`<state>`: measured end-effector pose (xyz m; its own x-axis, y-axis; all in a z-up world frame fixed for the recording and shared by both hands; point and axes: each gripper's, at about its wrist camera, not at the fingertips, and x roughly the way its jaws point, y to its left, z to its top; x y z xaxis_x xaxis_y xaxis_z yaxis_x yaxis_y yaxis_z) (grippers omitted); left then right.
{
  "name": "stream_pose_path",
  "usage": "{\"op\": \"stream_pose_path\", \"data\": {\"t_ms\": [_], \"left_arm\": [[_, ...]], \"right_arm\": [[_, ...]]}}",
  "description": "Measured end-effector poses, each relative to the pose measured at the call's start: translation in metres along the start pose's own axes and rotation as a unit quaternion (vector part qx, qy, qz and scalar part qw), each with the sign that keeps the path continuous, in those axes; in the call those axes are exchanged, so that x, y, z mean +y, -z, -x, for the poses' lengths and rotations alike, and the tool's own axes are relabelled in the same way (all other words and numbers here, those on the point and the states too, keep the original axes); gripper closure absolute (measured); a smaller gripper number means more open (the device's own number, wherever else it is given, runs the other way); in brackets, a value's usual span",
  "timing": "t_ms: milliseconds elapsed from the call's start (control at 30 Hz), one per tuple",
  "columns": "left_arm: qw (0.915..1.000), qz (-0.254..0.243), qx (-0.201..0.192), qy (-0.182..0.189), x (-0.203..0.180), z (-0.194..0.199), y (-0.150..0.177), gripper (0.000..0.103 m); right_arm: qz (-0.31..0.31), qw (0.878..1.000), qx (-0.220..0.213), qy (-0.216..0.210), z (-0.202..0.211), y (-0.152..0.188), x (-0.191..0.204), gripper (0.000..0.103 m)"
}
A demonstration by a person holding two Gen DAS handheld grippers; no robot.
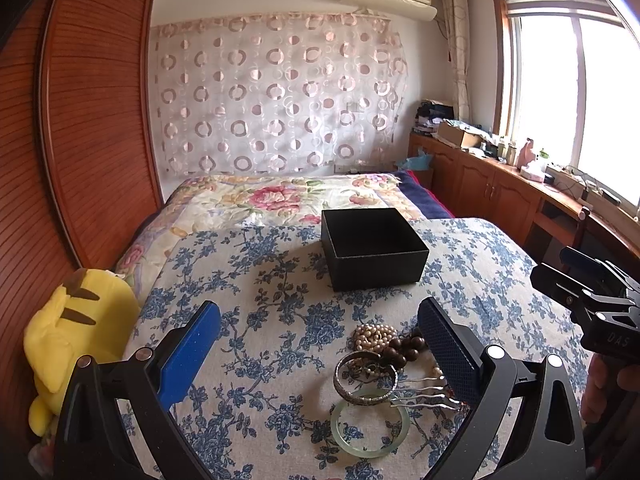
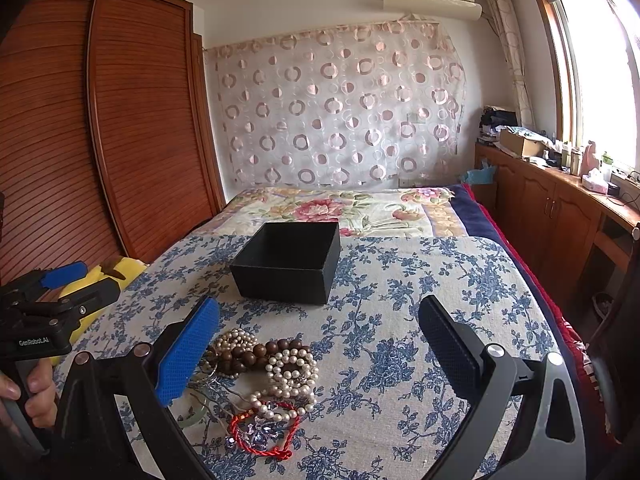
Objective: Organize jewelry
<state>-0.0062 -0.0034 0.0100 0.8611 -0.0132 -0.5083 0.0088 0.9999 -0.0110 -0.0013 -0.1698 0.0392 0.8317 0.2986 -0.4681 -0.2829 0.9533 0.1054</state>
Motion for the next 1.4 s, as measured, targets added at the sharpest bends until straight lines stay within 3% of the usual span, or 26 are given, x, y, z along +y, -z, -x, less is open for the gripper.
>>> {"op": "stream_pose_path", "data": {"t_ms": [1400], "left_arm": [[1.0000,-0.002,-0.005,0.006,-0.0017,0.0038,-0.0023,0.008]], "right_arm": [[0.001,1.000,-0.004,-0.001,0.0059,-0.0044,0.0063,0.002]]}}
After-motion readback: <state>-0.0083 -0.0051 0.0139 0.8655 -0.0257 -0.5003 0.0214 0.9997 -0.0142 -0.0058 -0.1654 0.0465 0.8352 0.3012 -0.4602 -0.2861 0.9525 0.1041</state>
